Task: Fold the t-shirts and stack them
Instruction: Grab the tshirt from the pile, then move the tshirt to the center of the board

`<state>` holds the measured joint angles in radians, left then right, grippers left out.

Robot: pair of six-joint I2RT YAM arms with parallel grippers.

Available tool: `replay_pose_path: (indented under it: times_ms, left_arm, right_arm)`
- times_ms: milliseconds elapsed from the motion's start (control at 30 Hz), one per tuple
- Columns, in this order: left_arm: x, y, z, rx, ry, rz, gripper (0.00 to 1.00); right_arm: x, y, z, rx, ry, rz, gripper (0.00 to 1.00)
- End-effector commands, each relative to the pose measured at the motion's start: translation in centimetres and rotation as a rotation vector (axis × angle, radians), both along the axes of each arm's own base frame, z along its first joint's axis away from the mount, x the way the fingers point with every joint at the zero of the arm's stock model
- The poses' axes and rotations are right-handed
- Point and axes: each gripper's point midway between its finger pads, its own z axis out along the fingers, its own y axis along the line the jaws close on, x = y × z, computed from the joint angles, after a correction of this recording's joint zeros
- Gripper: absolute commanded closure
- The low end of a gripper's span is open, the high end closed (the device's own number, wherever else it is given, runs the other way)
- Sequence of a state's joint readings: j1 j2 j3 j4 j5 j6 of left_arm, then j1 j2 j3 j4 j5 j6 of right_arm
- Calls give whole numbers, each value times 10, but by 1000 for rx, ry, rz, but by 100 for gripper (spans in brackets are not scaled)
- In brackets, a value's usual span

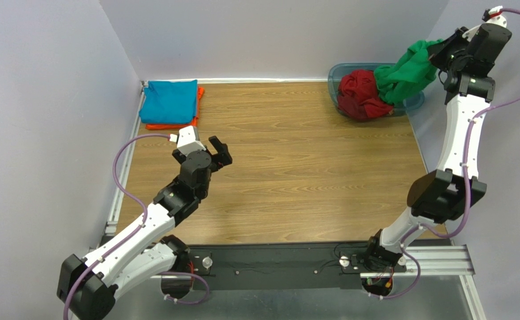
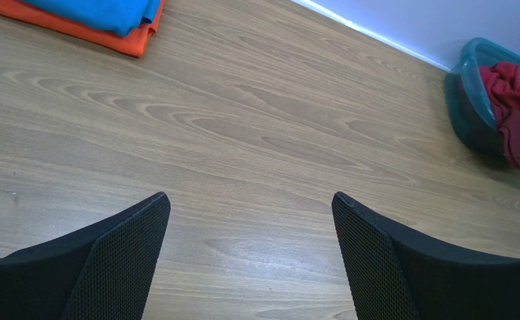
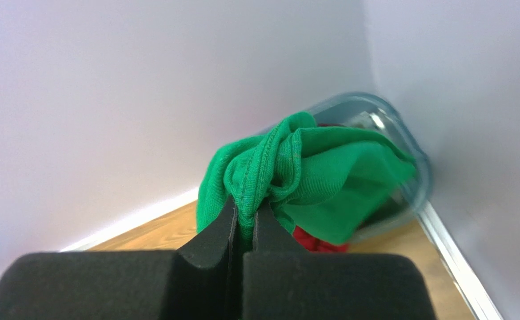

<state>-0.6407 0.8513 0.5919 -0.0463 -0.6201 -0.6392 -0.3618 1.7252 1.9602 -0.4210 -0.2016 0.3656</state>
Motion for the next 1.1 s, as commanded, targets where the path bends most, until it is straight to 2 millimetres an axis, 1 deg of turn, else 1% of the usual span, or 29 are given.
replay_pose_path:
  times_ms: [0, 100, 200, 267, 300, 333, 367, 400, 467, 500, 567, 600, 667, 700, 733, 767, 800, 833, 867, 900, 933, 967, 1000, 1033, 1067]
  left_arm:
    - [-1, 5, 8, -22, -29, 15, 2]
    - [-4, 7, 11, -35, -36, 18, 1]
    - [-6, 6, 10, -55, -35, 14, 2]
    - [-6, 2, 5, -68, -18, 2, 2]
    - [-6, 1, 5, -68, -13, -3, 2]
    - [-4, -2, 6, -70, -8, -14, 2]
    - [-4, -3, 5, -61, 1, -16, 2]
    - [-4, -3, 6, -60, 3, -16, 2]
    - [-3, -3, 8, -59, 3, -15, 1]
    - [-3, -3, 8, -60, 3, -13, 1]
    - [-3, -3, 11, -69, -2, -13, 2]
    - [-5, -2, 10, -65, 9, -9, 2]
    - [-6, -1, 14, -68, 13, -4, 2]
    - [-7, 3, 10, -65, 29, 15, 1]
    - [-8, 4, 8, -65, 35, 22, 2]
    - [-10, 6, 5, -64, 47, 31, 2]
    - [-11, 7, 4, -62, 58, 33, 2]
    - [-13, 8, 4, -65, 65, 35, 2]
    - [-15, 9, 4, -75, 71, 39, 2]
    - [-18, 10, -1, -80, 93, 42, 2]
    - [-21, 11, 1, -92, 85, 43, 2]
    - [-23, 13, -7, -93, 96, 49, 2]
    - [-26, 14, -4, -132, 94, 58, 2]
    - [-28, 14, -7, -135, 110, 58, 2]
    - [-31, 13, -3, -152, 108, 46, 2]
  right_arm:
    - [-33, 57, 81, -57, -177, 183, 99]
    - [-53, 89, 107, -60, -235, 277, 99]
    - [-68, 119, 128, -62, -282, 383, 99]
    - [-85, 159, 150, -75, -336, 485, 99]
    - [-86, 169, 150, -76, -337, 514, 99]
    - [-95, 180, 155, -76, -352, 547, 99]
    - [-99, 188, 157, -68, -357, 570, 99]
    - [-103, 201, 159, -56, -361, 608, 99]
    - [-113, 216, 159, -41, -362, 653, 99]
    - [-118, 230, 159, -42, -370, 689, 99]
    - [-123, 243, 151, -23, -357, 715, 99]
    - [-126, 259, 147, -10, -352, 757, 99]
    - [-126, 272, 140, 20, -332, 784, 99]
    - [-126, 295, 126, 26, -309, 843, 99]
    - [-127, 307, 119, 31, -292, 869, 99]
    - [-125, 331, 100, 44, -251, 902, 99]
    - [-116, 330, 91, 45, -229, 881, 99]
    - [-122, 354, 82, 58, -205, 928, 99]
    - [-123, 364, 75, 66, -186, 939, 99]
    - [-131, 386, 67, 62, -171, 993, 99]
    - [-130, 394, 55, 58, -145, 984, 99]
    - [-133, 403, 49, 56, -138, 985, 99]
    - [-143, 427, 42, 61, -121, 1022, 99]
    - [-146, 439, 35, 67, -103, 1047, 99]
    - [-155, 451, 36, 79, -100, 1098, 99]
